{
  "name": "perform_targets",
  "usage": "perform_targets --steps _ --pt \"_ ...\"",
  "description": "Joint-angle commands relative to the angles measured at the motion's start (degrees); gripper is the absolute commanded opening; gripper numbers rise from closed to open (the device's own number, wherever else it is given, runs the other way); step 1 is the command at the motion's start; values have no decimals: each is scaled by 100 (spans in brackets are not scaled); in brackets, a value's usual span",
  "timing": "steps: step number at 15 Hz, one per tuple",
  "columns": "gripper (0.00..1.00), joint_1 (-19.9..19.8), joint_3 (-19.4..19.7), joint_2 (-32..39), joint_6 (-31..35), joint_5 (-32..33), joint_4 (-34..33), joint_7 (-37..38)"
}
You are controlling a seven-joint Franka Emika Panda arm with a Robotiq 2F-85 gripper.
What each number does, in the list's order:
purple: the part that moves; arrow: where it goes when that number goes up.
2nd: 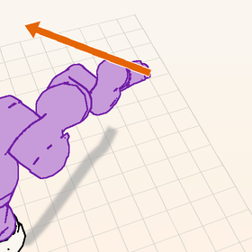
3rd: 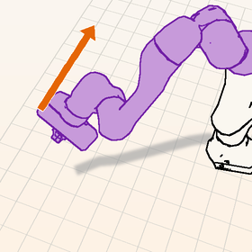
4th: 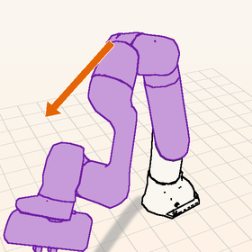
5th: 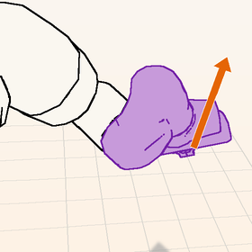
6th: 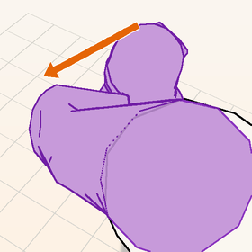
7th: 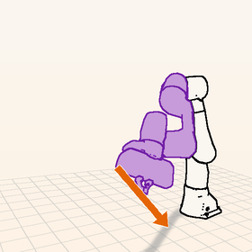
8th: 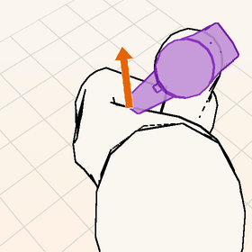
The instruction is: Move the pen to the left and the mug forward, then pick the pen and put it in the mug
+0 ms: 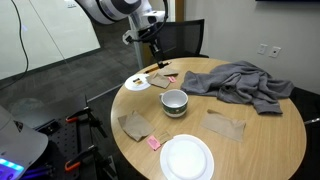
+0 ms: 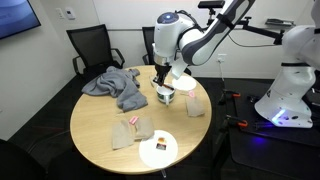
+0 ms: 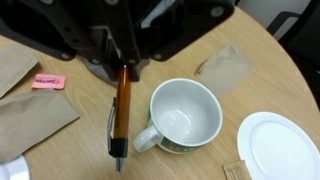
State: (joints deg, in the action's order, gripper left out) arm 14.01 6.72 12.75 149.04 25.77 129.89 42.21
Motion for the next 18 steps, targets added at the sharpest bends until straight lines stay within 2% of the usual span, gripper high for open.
perform_targets --steps 1,6,12,18 --pt "4 140 60 7 -514 750 -200 1269" --pt "4 109 -131 23 -1061 1398 -340 2852" --pt "4 98 -393 71 -1781 2889 -537 5026" --pt "4 86 -759 319 -3004 3951 -769 6847"
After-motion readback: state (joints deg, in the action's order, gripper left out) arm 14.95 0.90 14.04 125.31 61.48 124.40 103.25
